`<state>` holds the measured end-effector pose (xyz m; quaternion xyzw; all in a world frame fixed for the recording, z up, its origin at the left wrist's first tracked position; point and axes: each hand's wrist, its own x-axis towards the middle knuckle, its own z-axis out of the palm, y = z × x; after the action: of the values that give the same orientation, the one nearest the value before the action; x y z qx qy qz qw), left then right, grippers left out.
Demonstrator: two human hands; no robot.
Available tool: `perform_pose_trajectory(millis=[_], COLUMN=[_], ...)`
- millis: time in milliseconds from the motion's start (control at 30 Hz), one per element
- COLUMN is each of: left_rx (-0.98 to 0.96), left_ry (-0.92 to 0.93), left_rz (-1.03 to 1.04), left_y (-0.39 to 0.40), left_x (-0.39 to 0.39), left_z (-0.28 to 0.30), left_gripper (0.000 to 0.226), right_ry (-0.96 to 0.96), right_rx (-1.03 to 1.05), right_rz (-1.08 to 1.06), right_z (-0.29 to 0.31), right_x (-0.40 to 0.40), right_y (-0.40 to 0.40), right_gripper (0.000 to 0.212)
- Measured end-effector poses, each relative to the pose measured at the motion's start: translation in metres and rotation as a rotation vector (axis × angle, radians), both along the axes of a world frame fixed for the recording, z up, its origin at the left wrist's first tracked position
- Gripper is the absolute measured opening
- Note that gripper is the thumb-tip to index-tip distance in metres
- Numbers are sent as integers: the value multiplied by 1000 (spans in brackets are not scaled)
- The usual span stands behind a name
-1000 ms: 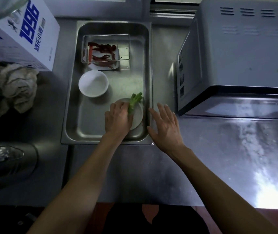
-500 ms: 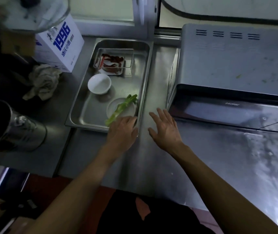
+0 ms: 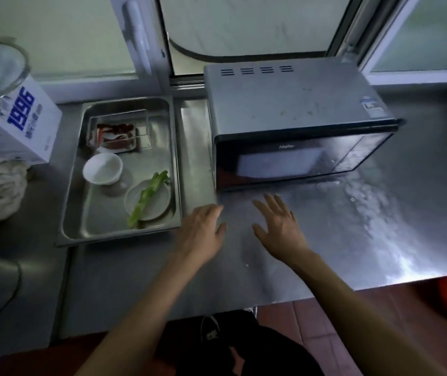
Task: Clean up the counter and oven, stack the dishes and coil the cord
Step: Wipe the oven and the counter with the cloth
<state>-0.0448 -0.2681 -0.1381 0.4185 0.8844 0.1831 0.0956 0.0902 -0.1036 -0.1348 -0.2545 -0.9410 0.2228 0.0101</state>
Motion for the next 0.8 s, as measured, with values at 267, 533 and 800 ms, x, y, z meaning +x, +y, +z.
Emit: perform_pose_trajectory(millis=[267, 533, 800], left_rx=[22, -29, -44], left_ry=[-32, 14, 67], left_rz=[-251, -484, -661], left_y=[50, 122, 241], left_x=[59, 134, 260], left_z=[2, 13, 16], left_gripper=[49, 49, 50], right_ry=[-52, 80, 87], right_rx=[-27, -171, -130], right_rz=[-259, -524, -696], right_z=[7, 15, 15], right_x=[101, 198, 328], right_y=[7, 43, 119], right_gripper=[62, 62, 62])
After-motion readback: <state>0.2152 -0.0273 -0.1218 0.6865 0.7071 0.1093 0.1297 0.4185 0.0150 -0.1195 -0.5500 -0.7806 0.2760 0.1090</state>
